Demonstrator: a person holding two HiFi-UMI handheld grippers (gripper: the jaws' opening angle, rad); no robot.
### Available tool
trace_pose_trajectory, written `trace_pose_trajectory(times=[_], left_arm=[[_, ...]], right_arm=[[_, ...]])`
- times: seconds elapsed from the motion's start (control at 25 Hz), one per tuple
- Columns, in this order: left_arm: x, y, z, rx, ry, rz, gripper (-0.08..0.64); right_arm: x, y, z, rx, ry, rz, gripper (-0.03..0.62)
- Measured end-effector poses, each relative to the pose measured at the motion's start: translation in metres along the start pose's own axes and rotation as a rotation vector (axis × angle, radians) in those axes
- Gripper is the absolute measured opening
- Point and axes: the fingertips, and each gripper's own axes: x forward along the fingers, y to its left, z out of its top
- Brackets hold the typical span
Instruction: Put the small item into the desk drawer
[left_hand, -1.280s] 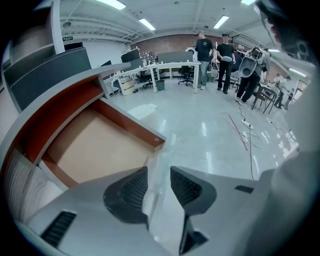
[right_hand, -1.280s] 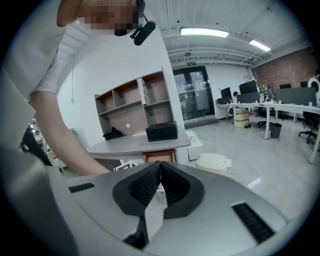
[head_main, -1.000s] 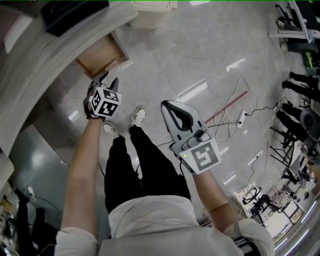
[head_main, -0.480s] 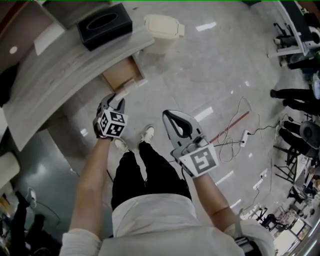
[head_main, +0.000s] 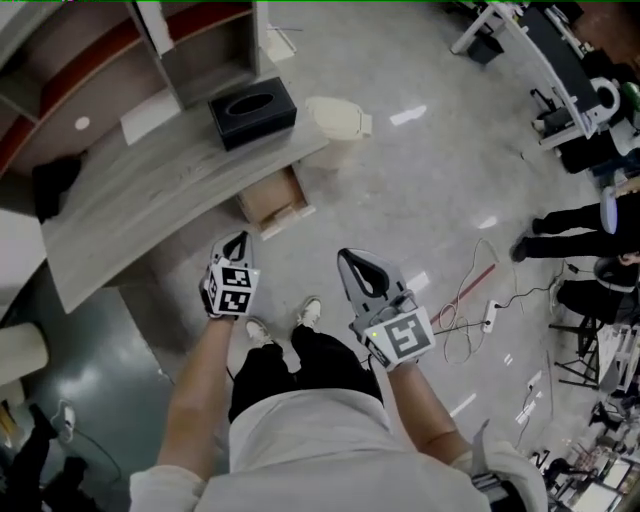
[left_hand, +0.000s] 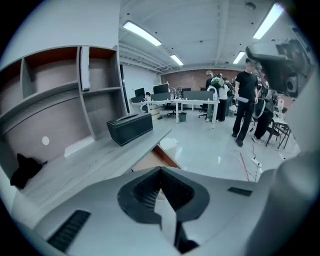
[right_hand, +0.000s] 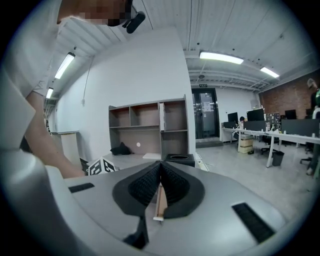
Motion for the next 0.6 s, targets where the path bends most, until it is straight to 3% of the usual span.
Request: trace_pose_trajectory(times=[0.32,0.6], left_arm=[[-0.089,0.044,0.040,-0.050,-0.180,0.050,0.018],[-0.153,0.070,0.052,-0.090,-0.264,0.082,0.018]], right_arm=[[0.001,0.031,0.041,-0.075,-0.065,-0.029,0.023],[0.008,0.071,0.070,-0.119,-0.108,0.008,0.023]])
